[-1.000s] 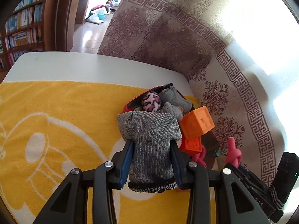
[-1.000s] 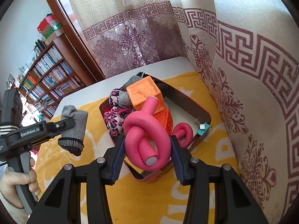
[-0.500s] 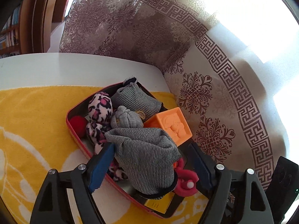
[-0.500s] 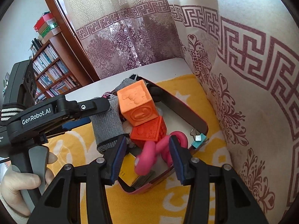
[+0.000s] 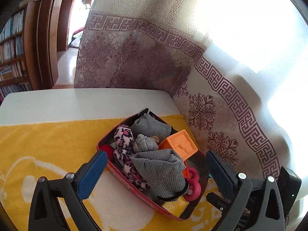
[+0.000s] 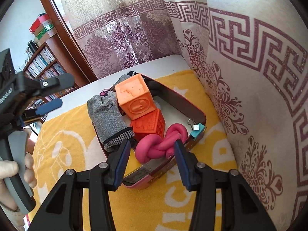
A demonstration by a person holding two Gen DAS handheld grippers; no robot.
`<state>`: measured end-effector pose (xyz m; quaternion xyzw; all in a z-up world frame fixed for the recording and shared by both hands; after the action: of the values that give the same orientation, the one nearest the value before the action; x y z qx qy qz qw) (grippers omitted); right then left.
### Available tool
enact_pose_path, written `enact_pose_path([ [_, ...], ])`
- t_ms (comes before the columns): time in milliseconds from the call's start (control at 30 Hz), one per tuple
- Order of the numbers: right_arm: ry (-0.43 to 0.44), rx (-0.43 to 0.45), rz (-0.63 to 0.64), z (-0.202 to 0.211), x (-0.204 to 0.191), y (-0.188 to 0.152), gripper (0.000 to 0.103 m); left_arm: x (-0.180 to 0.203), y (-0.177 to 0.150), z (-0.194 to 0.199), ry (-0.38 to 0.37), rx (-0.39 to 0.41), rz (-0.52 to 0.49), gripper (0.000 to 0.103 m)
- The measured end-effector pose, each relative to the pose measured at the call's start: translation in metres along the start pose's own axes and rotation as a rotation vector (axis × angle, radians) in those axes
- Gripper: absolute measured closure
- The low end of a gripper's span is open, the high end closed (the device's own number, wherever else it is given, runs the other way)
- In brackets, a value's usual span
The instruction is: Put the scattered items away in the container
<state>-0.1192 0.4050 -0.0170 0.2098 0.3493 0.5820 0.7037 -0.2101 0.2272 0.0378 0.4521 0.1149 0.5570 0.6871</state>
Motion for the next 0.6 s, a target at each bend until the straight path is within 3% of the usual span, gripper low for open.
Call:
enact_pose_path([
  [167, 0.007, -0.029, 0.007, 0.010, -0.014, -0.016, 0.047, -0.003, 0.006, 0.038, 0.168, 0.039, -0.149, 0.000],
  [333, 0.004, -0.059, 0.018, 0.025, -0.029, -0.036, 0.045, -0.014, 0.009, 0.073, 0.322, 0.073, -0.187, 0.000],
  [467, -0.004, -0.059, 0.032, 0.041, -0.043, -0.044, 0.045, -0.023, 0.012, 0.096, 0.353, 0.061, -0.148, 0.000],
  [600, -0.012, -0.030, 0.051, 0.059, -0.054, -0.041, 0.044, -0.028, 0.013, 0.110, 0.319, 0.036, -0.107, 0.000],
])
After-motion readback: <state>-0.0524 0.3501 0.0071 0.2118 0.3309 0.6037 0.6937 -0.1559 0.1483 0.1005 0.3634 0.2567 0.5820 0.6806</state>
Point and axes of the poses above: each gripper's, at about its wrist camera, not at the fingertips, and z roughly against the way its jaws point, x to its right, y to its top, the point moved 4 cm from there along -z, roughly the way its jaws point, and after that the axes turned 12 degrees about x, right-handed, at the moved point
